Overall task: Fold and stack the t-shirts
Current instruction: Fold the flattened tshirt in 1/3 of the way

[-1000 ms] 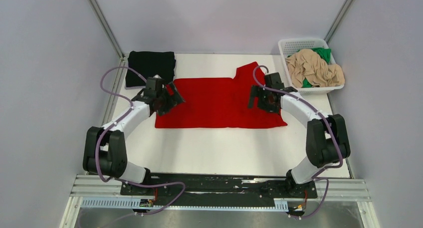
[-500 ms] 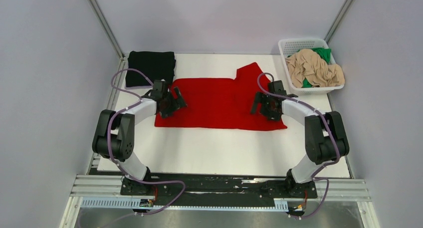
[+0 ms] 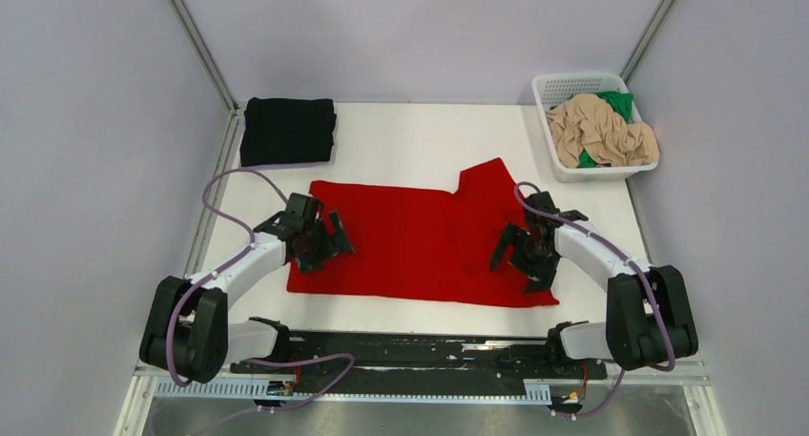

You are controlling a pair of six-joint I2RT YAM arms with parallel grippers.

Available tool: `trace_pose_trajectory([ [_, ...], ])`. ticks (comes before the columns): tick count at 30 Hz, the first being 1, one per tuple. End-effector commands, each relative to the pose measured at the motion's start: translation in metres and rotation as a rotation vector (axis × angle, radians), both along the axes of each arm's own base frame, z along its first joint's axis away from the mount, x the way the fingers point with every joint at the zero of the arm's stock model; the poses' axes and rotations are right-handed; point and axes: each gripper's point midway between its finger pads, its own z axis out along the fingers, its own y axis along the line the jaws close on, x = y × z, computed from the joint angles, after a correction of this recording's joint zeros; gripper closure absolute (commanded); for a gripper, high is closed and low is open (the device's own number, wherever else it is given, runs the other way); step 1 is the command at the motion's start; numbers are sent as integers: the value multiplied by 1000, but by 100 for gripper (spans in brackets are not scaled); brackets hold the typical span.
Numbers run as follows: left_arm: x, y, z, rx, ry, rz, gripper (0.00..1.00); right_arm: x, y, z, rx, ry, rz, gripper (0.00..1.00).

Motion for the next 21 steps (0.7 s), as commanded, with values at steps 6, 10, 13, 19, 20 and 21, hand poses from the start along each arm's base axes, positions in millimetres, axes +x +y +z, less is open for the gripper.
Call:
trace_pose_trajectory([
  [6,-23,2,13,-10,30,1,0,-7,-15,13,-76,-20,-74,0],
  [10,13,7,44,41,-98,24,0,20,-15,28,-77,-154,-66,0],
  [13,43,21,63,111,-174,70,0,48,-22,50,-120,-268,-74,0],
  [19,107,59,84,175,-241,166,0,97,-6,88,-65,-478,23,0],
  [20,120,64,82,193,-236,171,0,102,-5,90,-65,-493,28,0],
  [21,128,73,82,215,-238,195,0,106,-4,91,-66,-502,33,0],
])
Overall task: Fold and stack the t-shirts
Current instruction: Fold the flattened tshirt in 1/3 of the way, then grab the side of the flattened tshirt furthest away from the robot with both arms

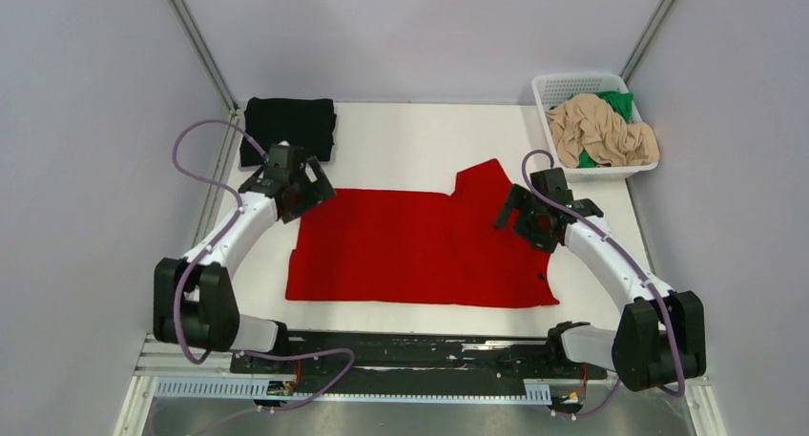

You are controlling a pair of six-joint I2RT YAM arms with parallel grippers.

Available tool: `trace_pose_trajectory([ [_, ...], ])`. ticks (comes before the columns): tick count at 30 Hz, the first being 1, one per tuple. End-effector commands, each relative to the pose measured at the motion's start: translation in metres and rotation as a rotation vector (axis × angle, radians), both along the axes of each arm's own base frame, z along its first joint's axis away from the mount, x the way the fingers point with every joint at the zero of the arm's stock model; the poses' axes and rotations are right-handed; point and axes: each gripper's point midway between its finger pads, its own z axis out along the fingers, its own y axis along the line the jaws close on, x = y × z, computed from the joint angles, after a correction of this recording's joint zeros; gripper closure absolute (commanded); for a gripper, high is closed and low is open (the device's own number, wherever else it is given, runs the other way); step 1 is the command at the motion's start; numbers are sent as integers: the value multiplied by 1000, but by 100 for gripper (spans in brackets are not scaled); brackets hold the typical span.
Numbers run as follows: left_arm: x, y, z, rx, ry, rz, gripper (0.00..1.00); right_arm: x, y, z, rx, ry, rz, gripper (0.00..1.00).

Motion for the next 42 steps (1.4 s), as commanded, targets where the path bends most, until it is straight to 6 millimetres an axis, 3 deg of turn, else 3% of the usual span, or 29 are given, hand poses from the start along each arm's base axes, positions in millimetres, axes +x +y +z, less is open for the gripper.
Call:
trace_pose_trajectory([
  [1,51,37,-1,113,-24,62,1,44,8,31,-6,-189,63,0],
  [4,84,47,1,139,-20,74,6,52,9,29,-8,-198,69,0],
  [5,91,49,-13,155,17,77,7,54,9,28,-10,-194,69,0],
  [6,102,51,-6,165,7,81,8,55,7,26,-19,-189,66,0],
  [7,105,55,-22,192,49,86,9,56,6,24,-31,-187,61,0],
  [8,114,58,-17,210,45,87,10,57,4,23,-42,-184,58,0],
  [9,116,64,-32,248,87,100,11,58,2,21,-54,-182,55,0],
  [10,121,68,-28,271,104,102,12,58,0,20,-64,-180,54,0],
  [14,124,71,-54,306,192,92,16,60,-9,14,-118,-171,44,0],
  [21,119,47,-80,191,239,33,23,68,-12,5,-152,-154,49,0],
  [31,91,45,-95,211,318,15,60,80,-21,9,-192,-188,2,0],
  [37,93,35,-89,204,299,-16,99,114,-13,30,-190,-274,25,0],
  [42,102,32,-73,211,251,-28,100,165,-5,38,-208,-303,19,3],
])
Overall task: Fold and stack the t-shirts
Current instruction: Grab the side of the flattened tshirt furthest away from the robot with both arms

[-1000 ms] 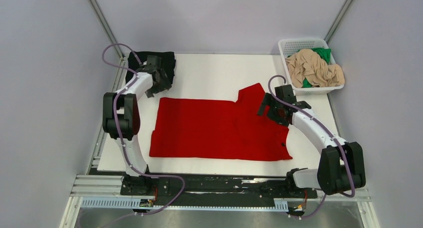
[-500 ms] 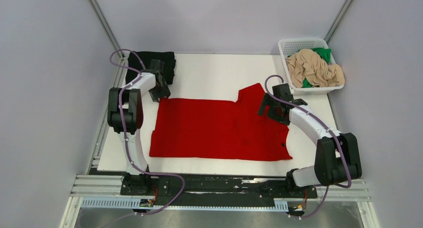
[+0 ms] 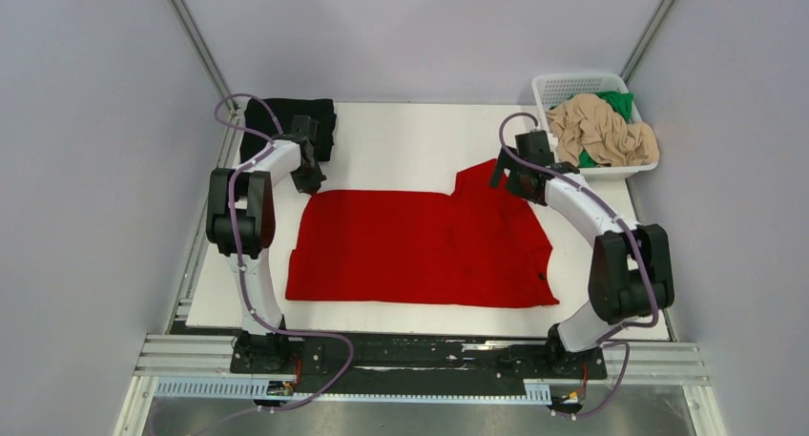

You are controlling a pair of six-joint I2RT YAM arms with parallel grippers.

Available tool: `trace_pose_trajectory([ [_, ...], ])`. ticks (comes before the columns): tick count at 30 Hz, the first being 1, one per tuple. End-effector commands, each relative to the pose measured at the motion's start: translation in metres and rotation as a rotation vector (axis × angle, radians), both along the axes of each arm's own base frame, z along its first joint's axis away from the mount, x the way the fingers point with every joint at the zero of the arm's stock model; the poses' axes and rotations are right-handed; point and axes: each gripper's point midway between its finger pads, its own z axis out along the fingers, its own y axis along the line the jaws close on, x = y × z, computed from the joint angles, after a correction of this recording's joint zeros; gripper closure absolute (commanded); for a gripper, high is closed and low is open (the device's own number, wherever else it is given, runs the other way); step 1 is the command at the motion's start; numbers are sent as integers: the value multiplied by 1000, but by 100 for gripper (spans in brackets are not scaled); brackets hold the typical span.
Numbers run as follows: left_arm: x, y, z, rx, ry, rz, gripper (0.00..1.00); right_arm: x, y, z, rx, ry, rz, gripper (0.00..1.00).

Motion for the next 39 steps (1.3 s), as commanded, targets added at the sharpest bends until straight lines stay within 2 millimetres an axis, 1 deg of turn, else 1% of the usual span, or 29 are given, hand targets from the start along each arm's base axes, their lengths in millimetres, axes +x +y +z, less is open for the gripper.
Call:
trace_pose_trajectory([
  [1,-3,-11,19,-21,-23,-36,100,65,8,25,-31,-121,-10,5],
  [6,-5,-11,26,-20,-42,-47,100,122,13,6,-136,-108,-32,10],
  [7,-5,-11,29,-19,-51,-47,100,131,14,1,-148,-98,-30,12],
  [8,-7,-11,28,-19,-50,-48,100,145,19,2,-152,-109,-26,15],
  [9,-6,-11,31,-22,-63,-49,100,154,21,-3,-162,-103,-24,17],
  [11,-8,-11,34,-24,-75,-50,100,167,24,-14,-199,-86,-28,21],
  [12,-9,-11,33,-24,-75,-51,100,172,26,-25,-223,-68,-19,23],
  [14,-9,-12,39,-29,-96,-55,100,178,30,-39,-261,-48,5,27],
  [15,-9,-12,40,-30,-101,-56,100,180,32,-43,-277,-39,14,28],
  [17,-9,-11,41,-27,-107,-56,100,175,35,-54,-302,-7,27,31],
  [19,-10,-11,44,-26,-114,-59,100,167,37,-61,-320,15,37,34],
  [23,-11,-12,50,-31,-135,-64,100,148,34,-69,-328,53,27,42],
  [27,-14,-14,57,-43,-165,-72,100,130,28,-66,-334,68,-9,51],
  [31,-19,-14,61,-48,-185,-73,100,119,22,-60,-335,65,-40,60],
  [32,-19,-14,64,-52,-195,-74,100,118,22,-58,-331,61,-44,65],
  [34,-21,-16,64,-63,-199,-81,100,120,23,-57,-324,49,-46,77],
  [37,-21,-18,66,-74,-207,-87,100,129,26,-50,-307,9,-48,94],
  [38,-21,-19,67,-75,-211,-89,100,133,29,-44,-296,-11,-41,98],
  [39,-21,-19,68,-75,-214,-91,100,136,32,-39,-280,-33,-34,100],
])
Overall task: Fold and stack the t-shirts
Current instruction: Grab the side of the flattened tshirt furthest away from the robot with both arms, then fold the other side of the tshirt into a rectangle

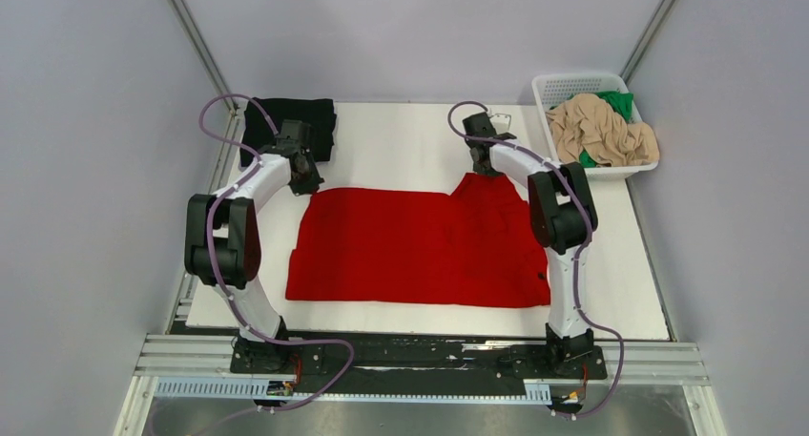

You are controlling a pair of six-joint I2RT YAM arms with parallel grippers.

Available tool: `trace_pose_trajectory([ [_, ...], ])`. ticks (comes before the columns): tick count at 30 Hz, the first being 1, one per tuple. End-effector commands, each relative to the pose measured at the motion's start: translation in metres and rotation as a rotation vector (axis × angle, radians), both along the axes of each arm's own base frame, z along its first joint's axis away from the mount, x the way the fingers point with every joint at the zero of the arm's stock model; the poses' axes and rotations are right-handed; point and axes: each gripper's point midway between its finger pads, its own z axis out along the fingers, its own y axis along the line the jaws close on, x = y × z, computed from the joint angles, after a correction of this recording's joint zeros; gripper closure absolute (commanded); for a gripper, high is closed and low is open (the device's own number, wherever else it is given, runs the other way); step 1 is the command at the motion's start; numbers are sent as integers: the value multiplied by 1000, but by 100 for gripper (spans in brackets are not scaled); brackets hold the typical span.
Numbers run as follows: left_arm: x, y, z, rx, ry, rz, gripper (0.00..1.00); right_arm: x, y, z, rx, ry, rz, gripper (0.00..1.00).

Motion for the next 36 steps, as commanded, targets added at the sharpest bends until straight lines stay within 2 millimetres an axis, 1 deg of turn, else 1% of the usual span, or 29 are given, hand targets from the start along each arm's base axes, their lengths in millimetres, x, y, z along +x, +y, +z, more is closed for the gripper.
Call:
trace_pose_trajectory([
  [1,8,-6,23,-16,-87,-31,100,13,9,37,56,-106,15,100],
  [2,7,-6,25,-17,-93,-32,100,13,12,44,76,-119,33,100],
  [4,4,-6,28,-18,-99,-36,100,8,17,59,103,-150,57,100],
  [7,-2,-4,32,-14,-113,-37,100,-13,19,75,112,-163,86,100],
  [9,-8,-5,37,-19,-131,-46,100,-33,21,81,136,-158,110,100],
  [10,-14,-5,37,-20,-135,-50,100,-46,22,82,147,-148,119,100],
  [11,-16,-6,38,-24,-145,-59,100,-57,22,84,152,-145,130,100],
  [12,-21,-6,40,-26,-155,-62,100,-71,20,80,146,-124,140,100],
  [13,-27,-5,36,-25,-146,-65,100,-83,20,88,147,-130,151,100],
  [14,-29,-5,43,-27,-168,-68,100,-93,18,90,148,-125,155,100],
  [15,-36,-5,38,-28,-156,-67,100,-103,19,93,152,-122,163,100],
  [16,-40,-5,42,-31,-170,-66,100,-113,18,95,154,-119,171,100],
  [17,-46,-5,42,-35,-172,-62,100,-122,18,97,157,-117,180,100],
  [21,-69,-1,42,-32,-172,-36,100,-161,17,98,152,-79,197,100],
  [26,-96,9,41,-19,-166,26,100,-206,13,93,161,-23,188,100],
  [27,-102,9,39,-20,-163,31,100,-217,10,88,155,5,187,100],
  [31,-121,14,24,-24,-130,85,100,-244,5,73,174,74,164,100],
  [34,-131,20,14,-18,-111,148,100,-265,3,61,214,121,128,99],
  [36,-140,23,5,-16,-92,178,100,-279,2,52,238,159,110,97],
])
